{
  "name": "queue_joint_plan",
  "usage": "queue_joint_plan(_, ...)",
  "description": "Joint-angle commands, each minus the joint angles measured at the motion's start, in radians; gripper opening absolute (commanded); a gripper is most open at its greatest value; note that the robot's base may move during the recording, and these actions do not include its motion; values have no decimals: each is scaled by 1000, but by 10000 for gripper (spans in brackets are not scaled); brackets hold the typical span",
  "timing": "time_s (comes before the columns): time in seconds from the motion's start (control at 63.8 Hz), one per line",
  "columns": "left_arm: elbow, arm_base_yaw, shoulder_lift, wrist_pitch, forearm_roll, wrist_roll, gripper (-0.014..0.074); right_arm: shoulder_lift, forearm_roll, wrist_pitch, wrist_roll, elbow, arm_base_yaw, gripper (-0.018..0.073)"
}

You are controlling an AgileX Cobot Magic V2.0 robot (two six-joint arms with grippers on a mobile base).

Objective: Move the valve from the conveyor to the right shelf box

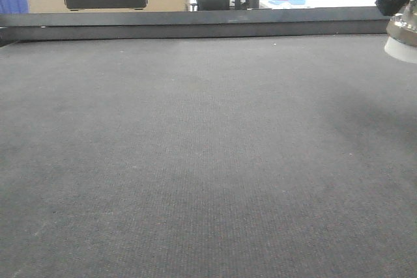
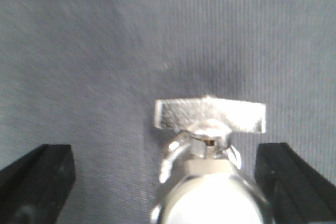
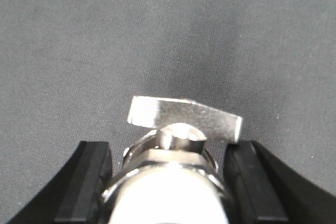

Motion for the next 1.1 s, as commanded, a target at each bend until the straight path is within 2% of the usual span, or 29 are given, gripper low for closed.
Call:
queue_joint_plan(0.0,-7,1,7,30,-42,7,468,-18,1,-48,-6,-1,1,-154)
queue_joint_plan(0.047,-7,1,5,38,-44,7,382,-18,1,-49,-6,-1,1,-154)
queue_joint_plan(0.157,-9,-1,-10,38,-44,7,104,-18,1,-57,-6,-1,1,-154)
queue_joint_plan(0.204,-11,-1,-20,38,-44,7,-55,-18,1,-62,-6,-1,1,-154)
queue_joint_plan(0.235,-14,-1,-29,39,-44,7,-111,-18,1,-63,-6,-1,1,-154)
queue_joint_plan(0.486,-15,-18,-155,35,-59,-5,-111,-18,1,-87,-6,-1,1,-154)
queue_joint_plan(0.706,2,-99,-321,52,-31,-73,-111,-18,-10,-121,-6,11,-35,-154)
queue_joint_plan(0.863,118,-154,-479,-63,-19,-168,-111,-18,-10,-127,-6,47,-141,-154)
queue_joint_plan(0.972,243,-174,-589,-157,-19,-177,-111,-20,-10,-125,-6,63,-195,-154)
queue_joint_plan(1.082,370,-179,-704,-247,-19,-177,-111,-35,-10,-138,-6,89,-206,-154)
